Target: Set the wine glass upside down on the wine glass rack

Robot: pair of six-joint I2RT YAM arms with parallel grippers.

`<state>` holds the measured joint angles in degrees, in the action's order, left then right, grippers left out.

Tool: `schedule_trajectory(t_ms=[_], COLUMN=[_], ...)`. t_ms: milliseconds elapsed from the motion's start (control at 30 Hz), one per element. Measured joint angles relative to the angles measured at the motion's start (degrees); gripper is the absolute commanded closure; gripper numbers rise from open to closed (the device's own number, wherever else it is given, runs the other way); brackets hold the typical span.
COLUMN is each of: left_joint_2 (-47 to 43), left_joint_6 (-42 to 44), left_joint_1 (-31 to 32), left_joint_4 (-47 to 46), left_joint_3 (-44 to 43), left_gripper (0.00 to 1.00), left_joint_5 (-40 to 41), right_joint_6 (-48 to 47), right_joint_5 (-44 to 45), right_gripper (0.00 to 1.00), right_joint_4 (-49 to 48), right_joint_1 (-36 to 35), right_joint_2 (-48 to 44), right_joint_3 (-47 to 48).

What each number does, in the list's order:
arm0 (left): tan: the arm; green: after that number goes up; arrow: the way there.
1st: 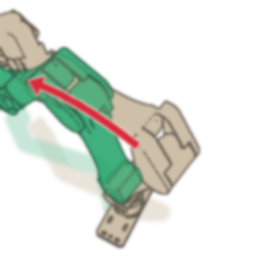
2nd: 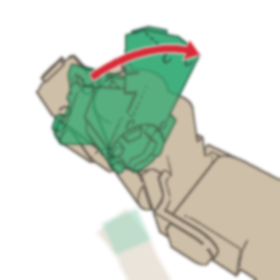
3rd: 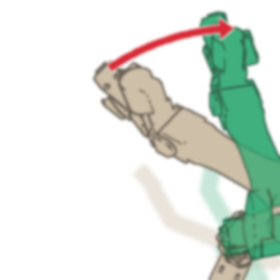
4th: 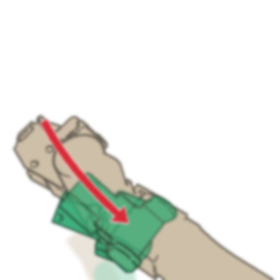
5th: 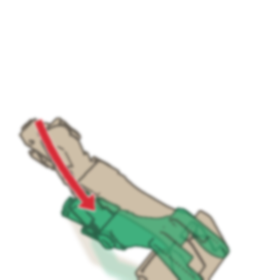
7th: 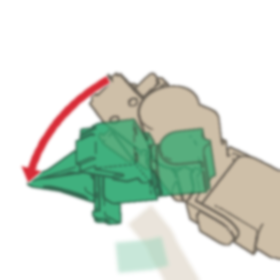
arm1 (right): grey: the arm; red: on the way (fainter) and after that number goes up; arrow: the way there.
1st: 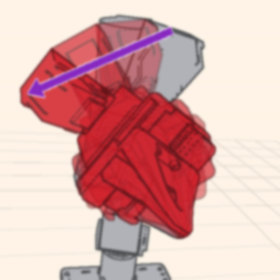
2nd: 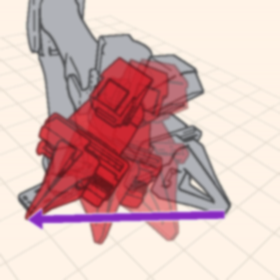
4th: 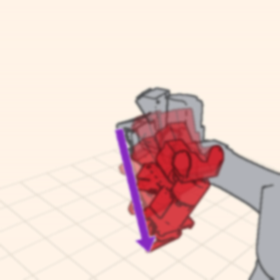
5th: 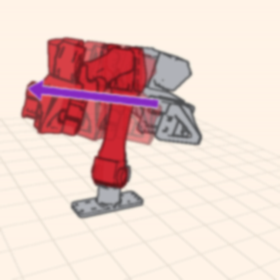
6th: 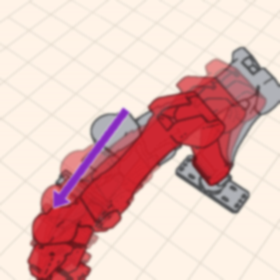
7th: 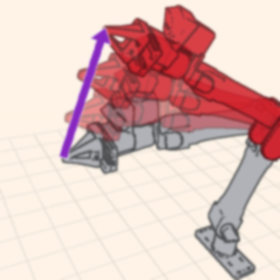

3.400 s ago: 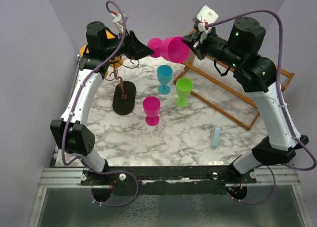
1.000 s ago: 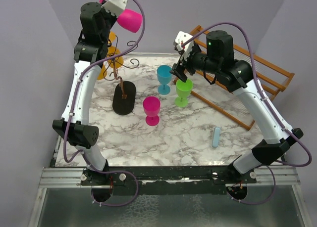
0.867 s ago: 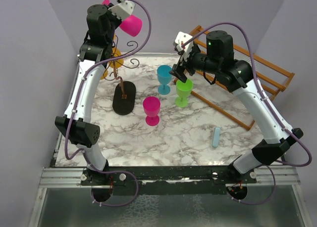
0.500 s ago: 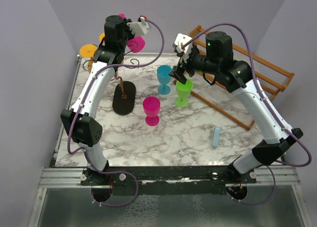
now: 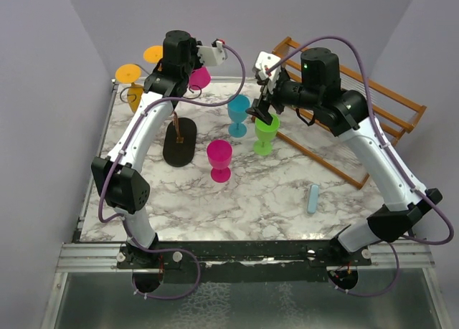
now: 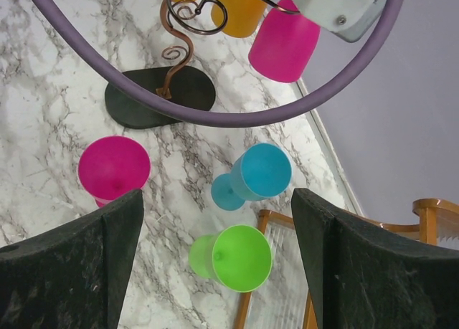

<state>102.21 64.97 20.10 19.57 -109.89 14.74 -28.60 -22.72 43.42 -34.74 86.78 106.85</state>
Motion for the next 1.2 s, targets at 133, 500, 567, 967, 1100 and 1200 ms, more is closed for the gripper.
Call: schedule_trajectory(t_ms=[133, 500, 567, 967, 1100, 1200], left_joint_2=[-0.26, -1.92, -2.23, -6.45, -6.71, -6.71], left_joint_6=[0.35, 0.13, -0.11, -1.40, -1.51, -1.66], left_joint_1=[0.17, 0.83, 0.94, 1.40, 1.51, 1.57], left_joint_4=[1.11, 2.80, 3.19, 5.75, 5.97, 6.67], left_joint_3=[0.81, 2.89, 2.97, 4.68, 5.57, 6.23], left_gripper=[1.00, 1.00, 1.00, 1.00, 1.00, 1.00], left_joint_5=[0.76, 1.62, 1.62, 2.10, 2.25, 2.27], right_joint_6=[0.02, 0.42, 0.63, 2.97, 3.50, 3.76], right_joint_5=[-1.01, -3.56, -3.96, -7.39, -8.22, -8.81], right_gripper=[0.16, 0.15, 0.15, 0.12, 0.11, 0.11], right_joint_4=[0.00, 0.00, -0.02, -0.39, -0.74, -1.09], right_joint_1=[0.72, 2.71, 3.26, 7.48, 8.35, 8.66], right_joint_2=[-0.68, -1.31, -1.62, -4.39, -5.05, -5.16], right_joint_3=[-0.04, -0.09, -0.31, -2.14, -2.56, -2.80])
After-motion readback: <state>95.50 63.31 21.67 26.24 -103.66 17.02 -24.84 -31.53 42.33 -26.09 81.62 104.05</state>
